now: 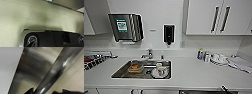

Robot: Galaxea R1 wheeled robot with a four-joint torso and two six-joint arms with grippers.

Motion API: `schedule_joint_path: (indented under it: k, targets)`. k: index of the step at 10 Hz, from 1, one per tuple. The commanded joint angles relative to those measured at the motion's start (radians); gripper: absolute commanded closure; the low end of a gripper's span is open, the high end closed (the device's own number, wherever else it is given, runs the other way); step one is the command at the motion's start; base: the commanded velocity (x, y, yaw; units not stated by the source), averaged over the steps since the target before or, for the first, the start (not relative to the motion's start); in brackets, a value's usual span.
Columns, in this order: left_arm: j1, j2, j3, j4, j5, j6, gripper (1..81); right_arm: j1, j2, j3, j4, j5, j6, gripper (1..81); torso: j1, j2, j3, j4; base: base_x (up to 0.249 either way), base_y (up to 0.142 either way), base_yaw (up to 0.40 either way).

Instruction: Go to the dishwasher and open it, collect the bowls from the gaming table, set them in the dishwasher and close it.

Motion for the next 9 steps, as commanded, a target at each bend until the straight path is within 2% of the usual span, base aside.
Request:
schedule_joint_path:
  k: [1, 4, 9]
  targets:
    - [-0.046, -0.026, 0.006, -0.004, 0.045, 0.001, 1.0, 0.102, 0.017, -0.033, 0.011, -0.059, 0.025, 1.0, 0.0, 0.0, 0.0, 0.0, 0.0, 0.0, 0.0]
    - [-0.045, -0.023, -0.002, -0.004, 0.045, 0.001, 1.0, 0.075, 0.063, -0.103, 0.011, -0.061, 0.025, 1.0, 0.0, 0.0, 0.0, 0.0, 0.0, 0.0, 0.0]
    - [-0.046, -0.012, -0.007, -0.001, 0.045, 0.001, 1.0, 0.016, 0.018, -0.122, 0.002, -0.076, 0.015, 1.0, 0.0, 0.0, 0.0, 0.0, 0.0, 0.0, 0.0]
